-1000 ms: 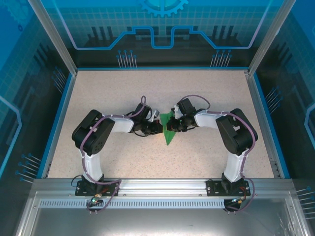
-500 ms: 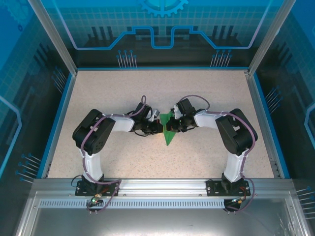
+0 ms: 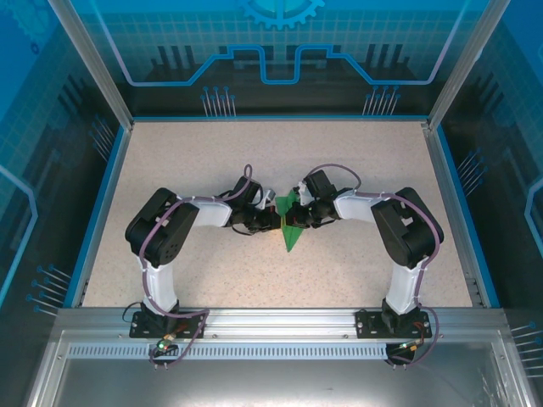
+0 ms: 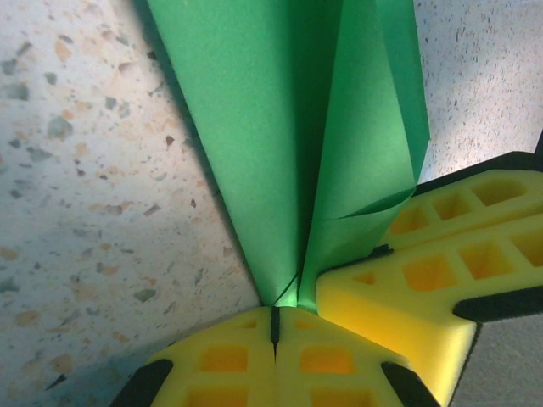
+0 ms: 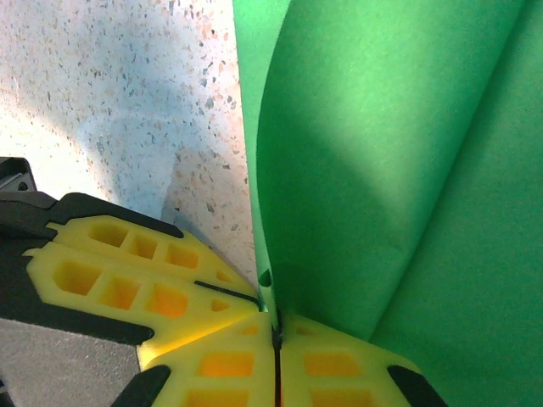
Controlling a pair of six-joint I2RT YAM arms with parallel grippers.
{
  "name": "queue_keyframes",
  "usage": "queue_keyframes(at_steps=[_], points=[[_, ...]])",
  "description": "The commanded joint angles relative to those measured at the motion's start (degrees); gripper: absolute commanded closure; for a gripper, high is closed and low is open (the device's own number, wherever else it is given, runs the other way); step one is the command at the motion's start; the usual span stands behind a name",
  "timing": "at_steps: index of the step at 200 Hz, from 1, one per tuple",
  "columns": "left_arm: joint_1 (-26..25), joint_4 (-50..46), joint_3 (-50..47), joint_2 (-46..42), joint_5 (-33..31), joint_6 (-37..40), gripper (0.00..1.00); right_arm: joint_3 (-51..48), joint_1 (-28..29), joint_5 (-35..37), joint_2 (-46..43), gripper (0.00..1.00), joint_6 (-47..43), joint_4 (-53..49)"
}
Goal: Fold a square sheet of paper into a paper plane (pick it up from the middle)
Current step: Fourth fold the wing at the center of the table.
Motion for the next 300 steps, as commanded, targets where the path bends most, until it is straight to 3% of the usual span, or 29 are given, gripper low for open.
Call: queue_keyframes(at_steps=[1, 145, 162, 180, 194, 300], points=[[-0.7, 0.1, 1.4, 3.3, -1.1, 2.1, 1.00, 0.6, 1.0, -2.0, -0.7, 0.93, 0.0, -0.6], [-0.7, 0.4, 1.5, 2.2, -0.2, 1.9, 1.00, 1.6, 0.7, 0.2, 3.8, 0.90, -1.3, -2.5], [-0.7, 0.6, 1.6, 1.6, 0.2, 1.6, 1.00, 1.6, 0.7, 0.4, 3.8, 0.86, -1.7, -3.0], [-0.6, 0.7, 1.6, 0.9, 0.3, 1.4, 1.00, 1.6, 0.8, 0.4, 3.8, 0.71, -1.8, -3.1], [-0.7, 0.7, 1.6, 0.2, 0.3, 1.4, 1.00, 1.5, 0.8, 0.3, 3.9, 0.66, -1.8, -3.0], [1.8, -7.1, 4.1, -10.5, -5.3, 3.6, 1.00, -0.3, 0.7, -1.2, 3.9, 0.62, -1.4, -0.5]])
